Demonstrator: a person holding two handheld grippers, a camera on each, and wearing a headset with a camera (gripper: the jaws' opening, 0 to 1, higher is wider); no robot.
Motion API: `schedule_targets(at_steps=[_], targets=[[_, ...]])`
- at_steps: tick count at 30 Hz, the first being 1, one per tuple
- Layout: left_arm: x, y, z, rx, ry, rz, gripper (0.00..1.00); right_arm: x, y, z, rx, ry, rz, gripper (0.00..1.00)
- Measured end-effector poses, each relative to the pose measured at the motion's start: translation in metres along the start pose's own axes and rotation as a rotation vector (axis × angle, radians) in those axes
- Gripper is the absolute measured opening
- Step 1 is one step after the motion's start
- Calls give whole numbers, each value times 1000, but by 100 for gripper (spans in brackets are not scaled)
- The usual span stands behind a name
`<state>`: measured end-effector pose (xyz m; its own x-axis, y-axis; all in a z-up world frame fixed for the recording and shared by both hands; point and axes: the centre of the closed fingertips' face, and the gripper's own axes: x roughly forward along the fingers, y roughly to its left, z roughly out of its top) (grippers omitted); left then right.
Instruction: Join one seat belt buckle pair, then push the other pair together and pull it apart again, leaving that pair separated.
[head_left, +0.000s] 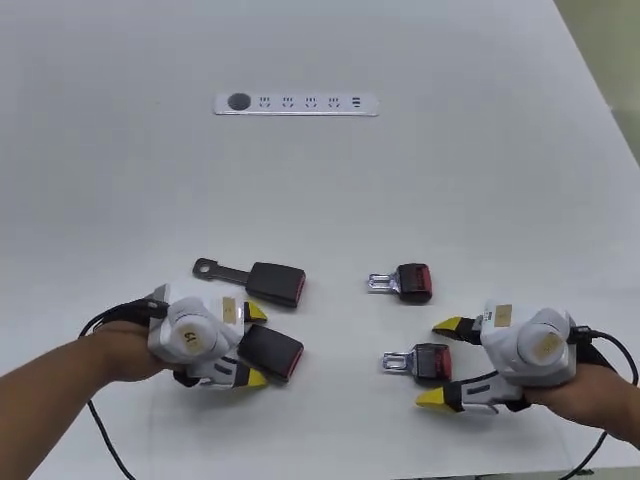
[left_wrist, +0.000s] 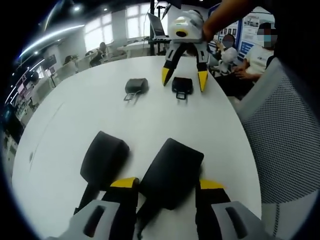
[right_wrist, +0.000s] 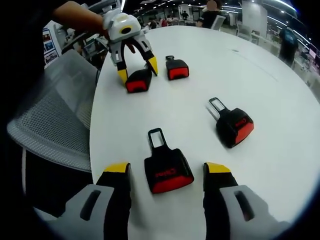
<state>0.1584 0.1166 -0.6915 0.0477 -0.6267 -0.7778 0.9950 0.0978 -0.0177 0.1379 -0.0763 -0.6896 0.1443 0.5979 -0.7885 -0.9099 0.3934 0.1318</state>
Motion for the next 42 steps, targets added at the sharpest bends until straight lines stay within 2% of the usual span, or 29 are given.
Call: schedule_targets(at_steps=[3,6,10,13,18,22,25,31,42], targets=[[0,2,-1,-36,-10,31,45,1,-2,-1,-13,12,7,53],[-1,2,0,-58,-14,50,43,1,-3,-3,-61,43,8,52],[-2,1,0,-77,-19,70,39,2,-3,-3,-78,48,12,49],[-3,2,-3,-116,-17,103,35,3,-5,-3,-93,54,3,44],[-5,1,-2,-131,-31,119,34,3,-4,-2,-121,57,4,37],[-6,0,-2,-117,-27,112,34,0,-5,-2,-117,49,3,36],[-5,0,-2,-79,-11,81,33,0,-5,-2,-125,37,6,36],[-5,0,-4,-32,21,43,33,-2,-2,-1,-137,49,18,36],[-4,0,-3,-25,23,27,33,-2,-1,-1,-145,35,28,35]])
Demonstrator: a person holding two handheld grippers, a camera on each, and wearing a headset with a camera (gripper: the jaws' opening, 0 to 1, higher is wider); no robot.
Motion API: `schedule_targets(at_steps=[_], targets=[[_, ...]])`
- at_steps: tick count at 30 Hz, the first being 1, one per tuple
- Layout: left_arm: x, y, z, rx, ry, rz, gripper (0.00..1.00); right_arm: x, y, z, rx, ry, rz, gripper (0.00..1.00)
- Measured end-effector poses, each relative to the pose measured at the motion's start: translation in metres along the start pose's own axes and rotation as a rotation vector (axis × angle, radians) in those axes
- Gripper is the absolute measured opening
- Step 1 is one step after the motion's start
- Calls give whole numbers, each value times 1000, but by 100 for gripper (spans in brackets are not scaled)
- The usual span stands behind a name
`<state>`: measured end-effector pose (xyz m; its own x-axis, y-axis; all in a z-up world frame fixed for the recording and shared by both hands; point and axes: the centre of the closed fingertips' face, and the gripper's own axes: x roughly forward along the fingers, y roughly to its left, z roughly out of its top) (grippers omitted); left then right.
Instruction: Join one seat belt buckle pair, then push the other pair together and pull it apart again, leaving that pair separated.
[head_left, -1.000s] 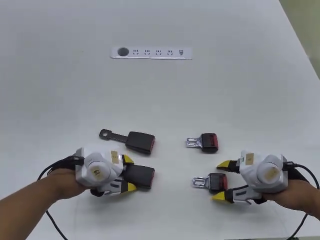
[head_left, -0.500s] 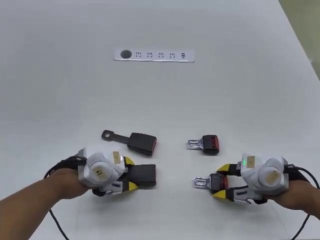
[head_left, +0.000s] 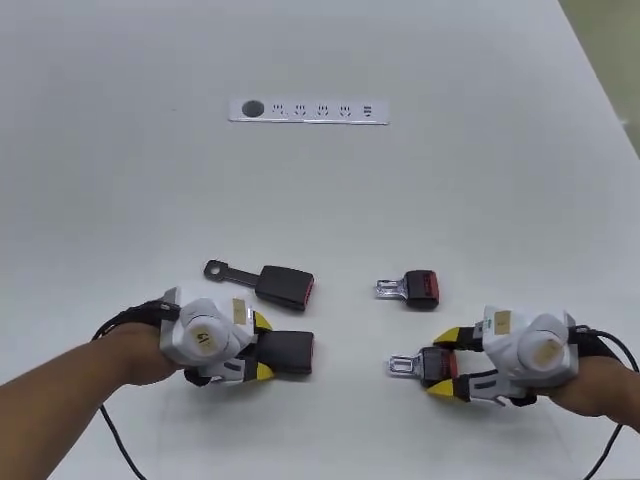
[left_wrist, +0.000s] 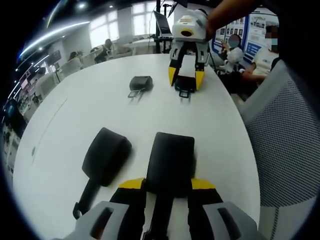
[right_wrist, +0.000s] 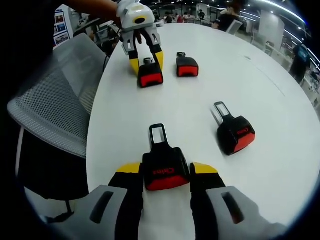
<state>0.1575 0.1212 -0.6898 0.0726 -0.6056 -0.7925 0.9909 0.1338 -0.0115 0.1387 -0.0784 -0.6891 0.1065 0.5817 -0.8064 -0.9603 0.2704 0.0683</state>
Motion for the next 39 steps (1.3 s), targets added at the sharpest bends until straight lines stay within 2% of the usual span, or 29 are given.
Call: schedule_targets(at_steps=[5,16,39], targets=[[0,0,0,2,-13,-4,33,-1,0,1,6,-30,2,36],[0,0,0,24,-30,-32,33,7,-1,19,23,-88,7,36],[1,1,-1,-34,-37,-1,33,34,1,61,33,-179,34,36]])
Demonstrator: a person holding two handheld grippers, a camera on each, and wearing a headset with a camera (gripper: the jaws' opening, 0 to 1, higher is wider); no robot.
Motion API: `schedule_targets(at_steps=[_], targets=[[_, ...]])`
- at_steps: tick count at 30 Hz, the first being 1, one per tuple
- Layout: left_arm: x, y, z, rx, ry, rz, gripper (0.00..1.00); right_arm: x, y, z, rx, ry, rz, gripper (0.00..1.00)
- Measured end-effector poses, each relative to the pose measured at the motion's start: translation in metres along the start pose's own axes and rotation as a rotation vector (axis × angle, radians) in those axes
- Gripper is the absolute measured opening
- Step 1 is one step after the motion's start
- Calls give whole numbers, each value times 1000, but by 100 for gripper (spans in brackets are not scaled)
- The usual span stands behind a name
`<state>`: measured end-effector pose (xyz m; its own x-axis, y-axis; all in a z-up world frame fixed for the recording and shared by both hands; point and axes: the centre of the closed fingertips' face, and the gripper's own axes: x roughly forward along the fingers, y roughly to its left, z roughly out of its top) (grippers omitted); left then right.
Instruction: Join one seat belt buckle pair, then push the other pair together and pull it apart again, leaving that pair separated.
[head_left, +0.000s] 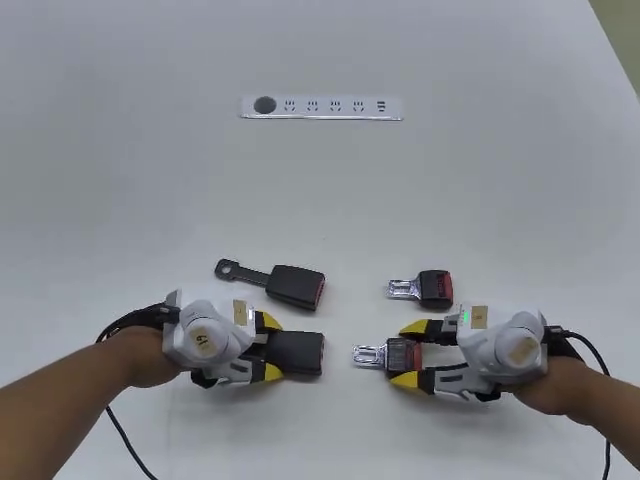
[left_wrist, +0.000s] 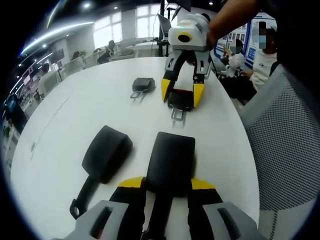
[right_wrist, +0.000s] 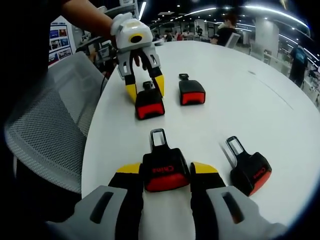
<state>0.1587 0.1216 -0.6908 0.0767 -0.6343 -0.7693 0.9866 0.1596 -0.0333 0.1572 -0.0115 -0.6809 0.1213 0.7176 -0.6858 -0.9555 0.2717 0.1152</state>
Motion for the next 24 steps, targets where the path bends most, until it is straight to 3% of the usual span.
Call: schedule_targets(at_steps=[9,24], targets=[[0,0,0,2,-7,-3,33,16,1,15,5,-46,17,36],[0,1,1,-13,-7,6,33,45,10,34,-32,-66,32,36]])
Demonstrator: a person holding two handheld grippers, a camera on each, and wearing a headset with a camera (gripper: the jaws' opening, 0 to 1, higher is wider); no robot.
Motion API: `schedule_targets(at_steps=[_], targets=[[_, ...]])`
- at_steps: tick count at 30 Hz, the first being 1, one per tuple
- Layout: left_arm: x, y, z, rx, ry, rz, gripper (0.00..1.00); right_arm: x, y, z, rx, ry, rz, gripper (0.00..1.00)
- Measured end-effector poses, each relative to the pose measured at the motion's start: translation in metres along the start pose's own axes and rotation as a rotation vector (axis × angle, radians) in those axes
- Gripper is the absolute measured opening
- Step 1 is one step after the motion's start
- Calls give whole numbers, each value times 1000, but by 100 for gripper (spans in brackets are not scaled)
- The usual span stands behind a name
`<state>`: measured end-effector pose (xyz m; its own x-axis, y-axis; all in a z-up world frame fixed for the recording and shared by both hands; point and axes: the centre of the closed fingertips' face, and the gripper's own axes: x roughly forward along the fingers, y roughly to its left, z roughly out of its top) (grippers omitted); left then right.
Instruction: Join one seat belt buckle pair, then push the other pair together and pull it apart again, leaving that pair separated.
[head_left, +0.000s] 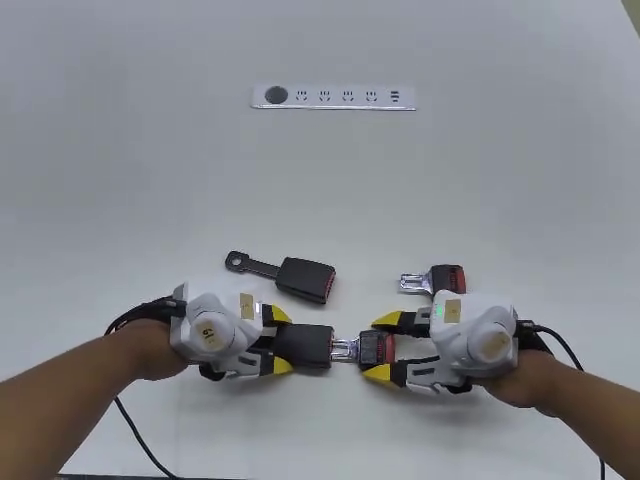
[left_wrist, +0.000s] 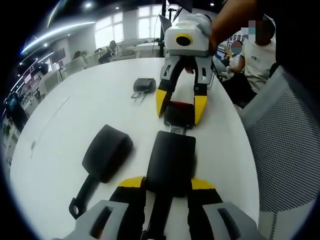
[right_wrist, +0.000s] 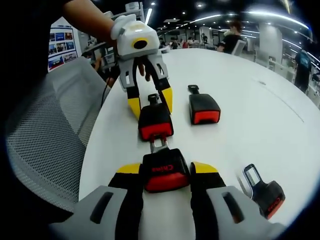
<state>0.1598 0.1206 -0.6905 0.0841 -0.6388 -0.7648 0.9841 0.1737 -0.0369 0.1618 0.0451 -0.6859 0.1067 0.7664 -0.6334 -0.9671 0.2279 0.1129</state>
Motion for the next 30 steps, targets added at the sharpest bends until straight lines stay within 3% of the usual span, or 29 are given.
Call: schedule_targets(at_steps=[8,21,30], targets=[[1,1,-1,-9,5,6,33,7,6,3,-16,3,3,36],[0,0,1,-22,9,17,32,14,13,12,17,-21,-16,35],[0,-1,2,-21,11,17,32,15,12,12,18,-22,-11,35]])
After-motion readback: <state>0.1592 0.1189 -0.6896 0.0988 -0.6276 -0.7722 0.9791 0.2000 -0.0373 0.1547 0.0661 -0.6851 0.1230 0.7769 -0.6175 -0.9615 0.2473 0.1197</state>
